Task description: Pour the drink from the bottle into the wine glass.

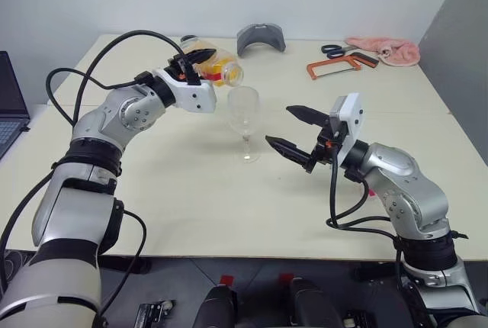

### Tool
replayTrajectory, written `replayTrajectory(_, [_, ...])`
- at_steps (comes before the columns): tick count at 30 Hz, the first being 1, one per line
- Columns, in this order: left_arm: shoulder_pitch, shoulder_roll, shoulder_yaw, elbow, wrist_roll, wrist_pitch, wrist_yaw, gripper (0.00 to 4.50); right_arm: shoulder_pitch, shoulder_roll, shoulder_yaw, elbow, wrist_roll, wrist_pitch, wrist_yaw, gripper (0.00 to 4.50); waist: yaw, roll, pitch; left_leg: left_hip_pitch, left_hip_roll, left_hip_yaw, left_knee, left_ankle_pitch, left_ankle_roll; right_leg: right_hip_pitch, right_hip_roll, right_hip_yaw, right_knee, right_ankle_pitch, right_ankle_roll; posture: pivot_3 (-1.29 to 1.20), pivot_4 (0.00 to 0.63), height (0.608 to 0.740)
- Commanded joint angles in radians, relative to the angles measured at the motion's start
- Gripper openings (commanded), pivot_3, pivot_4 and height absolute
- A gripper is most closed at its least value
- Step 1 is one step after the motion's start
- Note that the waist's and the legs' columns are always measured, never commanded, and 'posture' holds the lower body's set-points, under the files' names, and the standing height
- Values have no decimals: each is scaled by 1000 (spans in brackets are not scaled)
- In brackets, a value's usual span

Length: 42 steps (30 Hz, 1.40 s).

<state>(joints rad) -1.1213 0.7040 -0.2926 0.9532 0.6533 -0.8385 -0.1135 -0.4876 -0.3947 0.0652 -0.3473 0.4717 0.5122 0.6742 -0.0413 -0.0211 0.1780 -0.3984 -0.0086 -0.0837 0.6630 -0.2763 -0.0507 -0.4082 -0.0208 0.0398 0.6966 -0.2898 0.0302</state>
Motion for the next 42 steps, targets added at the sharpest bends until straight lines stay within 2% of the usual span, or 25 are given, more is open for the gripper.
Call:
replayTrajectory(1, [-59,23,-5,-3,17,-17,57,1706,5,6,5,-46,-4,-25,-5,4500,0,0,0,0,0,0,0,0,0,0,0,0,0,0,0,0,150,740])
replayTrajectory(23, [-150,45,-93,80,126,-29,204,1706,53,35,33,-91,-12,-14,-46,4500,0,0,0,0,0,1,0,0,0,-1,0,0,0,0,0,0,150,740])
replayTrajectory(42, [-203,56,-140,117,167,-35,268,1706,72,51,41,-103,-22,-22,-66,4500,0,0,0,0,-1,1,0,0,0,-1,0,0,1,0,0,0,150,740])
